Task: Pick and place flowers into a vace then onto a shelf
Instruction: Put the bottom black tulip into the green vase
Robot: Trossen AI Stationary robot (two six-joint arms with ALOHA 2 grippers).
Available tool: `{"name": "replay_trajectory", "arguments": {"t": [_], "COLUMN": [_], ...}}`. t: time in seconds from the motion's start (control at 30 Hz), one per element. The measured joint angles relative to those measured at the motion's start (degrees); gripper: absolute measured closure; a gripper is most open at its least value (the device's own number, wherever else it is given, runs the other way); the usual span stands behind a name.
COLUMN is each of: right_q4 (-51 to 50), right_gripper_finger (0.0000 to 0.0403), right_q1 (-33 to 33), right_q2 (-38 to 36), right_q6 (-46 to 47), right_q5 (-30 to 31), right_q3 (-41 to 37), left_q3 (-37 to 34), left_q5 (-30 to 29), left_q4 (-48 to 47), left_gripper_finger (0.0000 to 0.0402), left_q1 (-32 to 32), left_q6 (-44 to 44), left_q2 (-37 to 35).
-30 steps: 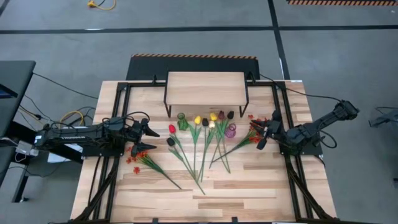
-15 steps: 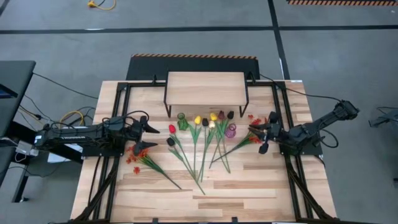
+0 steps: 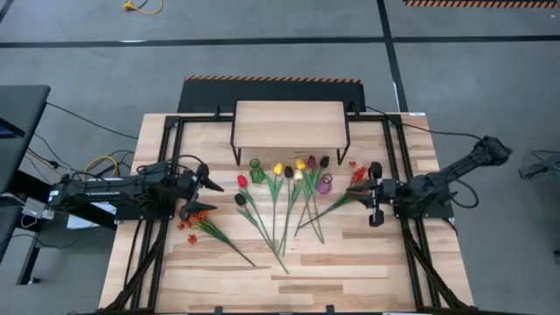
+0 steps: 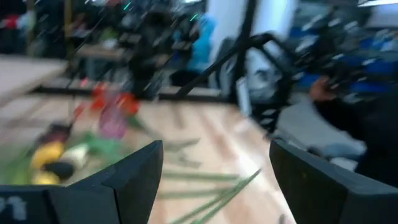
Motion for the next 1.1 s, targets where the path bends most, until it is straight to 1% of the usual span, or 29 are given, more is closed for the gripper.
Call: {"name": "replay_trajectory", "arguments": {"t": [0.13,0.23,0.3,0.43,0.6,0.8,0.87,1.0,1.1], "right_q4": [8.2,14.1,16.1,16.1,14.2,3.8,2.5,1.6,2.0], "right_gripper_finger": [0.0351,0.0351,0.0351,0.0351,0.0351,0.0351,0.0351,0.0351,0.0351], "right_q1": [0.1,0.3,0.8,2.0,2.4,1.7,1.0,-0.6,-2.7], "right_q2": [7.4,13.7,18.1,26.8,36.2,42.1,44.0,47.7,51.0], "right_q6": [2.1,4.2,4.7,4.5,1.0,1.4,2.5,3.3,4.7], "right_q5": [-3.3,-3.9,-3.9,-3.9,-3.9,-3.3,-3.2,-3.2,-0.7], "right_q3": [0.0,0.1,1.2,6.5,14.4,22.9,25.4,29.6,33.0], "left_q3": [0.0,0.0,0.0,0.0,0.0,0.0,0.0,0.0,0.0], "left_q5": [4.5,5.6,6.0,6.1,6.1,6.1,6.8,8.3,7.2], "left_q4": [5.0,6.1,6.1,7.6,11.8,12.6,12.6,10.4,10.4], "left_gripper_finger": [0.0118,0.0118,0.0118,0.0118,0.0118,0.0118,0.0118,0.0118,0.0118], "left_q1": [0.0,-0.2,-0.4,-1.5,-1.8,-1.8,-1.8,-1.8,-1.8], "left_q6": [0.6,1.5,2.5,5.7,10.8,16.0,15.9,10.9,9.9], "left_q2": [0.0,0.0,0.0,0.0,0.0,0.0,0.0,0.0,0.0]}}
